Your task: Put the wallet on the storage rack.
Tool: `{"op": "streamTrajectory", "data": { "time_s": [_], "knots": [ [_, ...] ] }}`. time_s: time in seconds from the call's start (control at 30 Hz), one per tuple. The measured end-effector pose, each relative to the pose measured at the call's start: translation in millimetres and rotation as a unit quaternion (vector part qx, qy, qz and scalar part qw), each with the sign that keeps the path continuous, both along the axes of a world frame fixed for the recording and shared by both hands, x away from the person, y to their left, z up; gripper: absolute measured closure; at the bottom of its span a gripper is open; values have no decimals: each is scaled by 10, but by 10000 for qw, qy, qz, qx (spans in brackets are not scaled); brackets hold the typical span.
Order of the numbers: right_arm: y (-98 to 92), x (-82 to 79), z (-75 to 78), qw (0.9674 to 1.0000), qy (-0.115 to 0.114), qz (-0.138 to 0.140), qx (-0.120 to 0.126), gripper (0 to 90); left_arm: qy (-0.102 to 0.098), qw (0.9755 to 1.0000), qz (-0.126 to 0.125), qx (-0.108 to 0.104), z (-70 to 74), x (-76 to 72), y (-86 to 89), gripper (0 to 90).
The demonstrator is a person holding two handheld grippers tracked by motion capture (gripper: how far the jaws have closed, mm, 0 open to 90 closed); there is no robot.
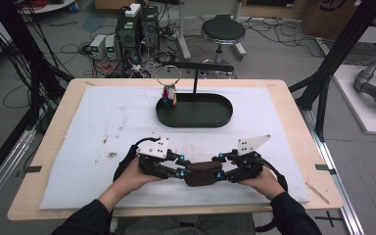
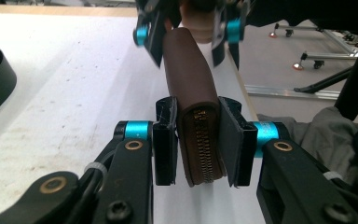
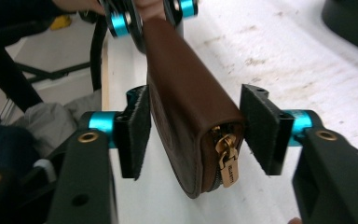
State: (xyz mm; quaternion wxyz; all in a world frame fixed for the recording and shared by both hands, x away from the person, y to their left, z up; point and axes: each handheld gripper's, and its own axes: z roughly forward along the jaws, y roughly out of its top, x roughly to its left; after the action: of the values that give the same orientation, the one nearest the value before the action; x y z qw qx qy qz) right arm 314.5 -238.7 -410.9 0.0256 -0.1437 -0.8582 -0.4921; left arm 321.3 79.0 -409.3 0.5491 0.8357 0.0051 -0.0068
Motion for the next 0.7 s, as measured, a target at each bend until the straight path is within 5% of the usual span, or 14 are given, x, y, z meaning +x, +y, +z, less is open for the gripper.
{"op": "streamTrajectory", "data": {
  "time_s": [0.23,0.4,0.7],
  "knots": [
    [5,-12,4,9998,-91,167,10,615,-8,9999,-1,-126,10,-7,38,683],
    [-4,-27,23,9994,-147,282,112,681,187,9993,204,-264,19,13,80,649],
    [-24,-32,56,9995,-269,131,130,685,333,9961,718,-396,63,38,178,407]
  ]
}}
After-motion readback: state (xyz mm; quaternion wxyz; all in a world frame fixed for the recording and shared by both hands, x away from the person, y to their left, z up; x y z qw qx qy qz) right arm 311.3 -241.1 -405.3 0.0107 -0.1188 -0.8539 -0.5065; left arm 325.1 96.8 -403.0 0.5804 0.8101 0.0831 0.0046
